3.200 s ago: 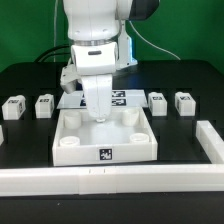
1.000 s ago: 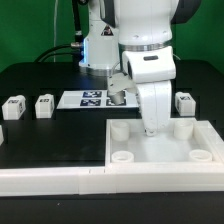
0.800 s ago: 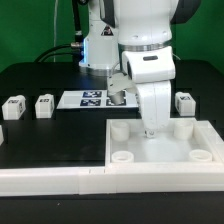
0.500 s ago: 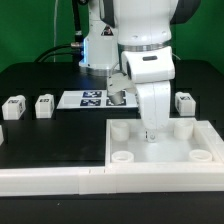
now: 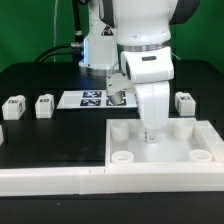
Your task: Assemble one leg
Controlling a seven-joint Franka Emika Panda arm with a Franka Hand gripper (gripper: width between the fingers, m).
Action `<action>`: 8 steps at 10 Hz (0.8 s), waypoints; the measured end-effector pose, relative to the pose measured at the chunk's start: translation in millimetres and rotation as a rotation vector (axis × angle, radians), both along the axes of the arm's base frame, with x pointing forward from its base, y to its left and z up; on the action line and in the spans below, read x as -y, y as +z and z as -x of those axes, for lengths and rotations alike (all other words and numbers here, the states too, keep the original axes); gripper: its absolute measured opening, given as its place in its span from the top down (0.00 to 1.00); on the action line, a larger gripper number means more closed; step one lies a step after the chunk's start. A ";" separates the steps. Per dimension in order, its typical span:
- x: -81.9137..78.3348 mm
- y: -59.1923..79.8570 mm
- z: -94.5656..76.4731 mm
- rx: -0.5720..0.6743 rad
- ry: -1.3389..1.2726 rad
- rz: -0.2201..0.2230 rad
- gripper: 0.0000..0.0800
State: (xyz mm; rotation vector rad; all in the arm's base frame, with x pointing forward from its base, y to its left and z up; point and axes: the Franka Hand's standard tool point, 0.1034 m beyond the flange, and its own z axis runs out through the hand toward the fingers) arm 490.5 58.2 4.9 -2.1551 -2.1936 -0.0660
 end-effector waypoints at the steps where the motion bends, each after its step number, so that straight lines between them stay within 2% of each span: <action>1: 0.4 1.0 -0.7 0.002 -0.001 0.000 0.19; 2: 0.0 11.7 -1.5 0.000 -0.060 0.008 0.19; 3: -3.4 32.5 -0.1 0.003 -0.127 0.022 0.19; 4: -15.9 54.5 6.9 0.011 -0.160 0.034 0.19; 5: -25.5 62.7 11.4 0.017 -0.188 0.036 0.19; 7: -61.5 79.1 15.9 0.013 -0.556 0.025 0.19; 8: -74.4 81.5 17.6 0.010 -0.671 0.018 0.19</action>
Offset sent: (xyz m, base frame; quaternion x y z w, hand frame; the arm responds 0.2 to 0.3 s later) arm -0.0263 0.0257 0.0763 0.0047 -0.0558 0.0833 0.9949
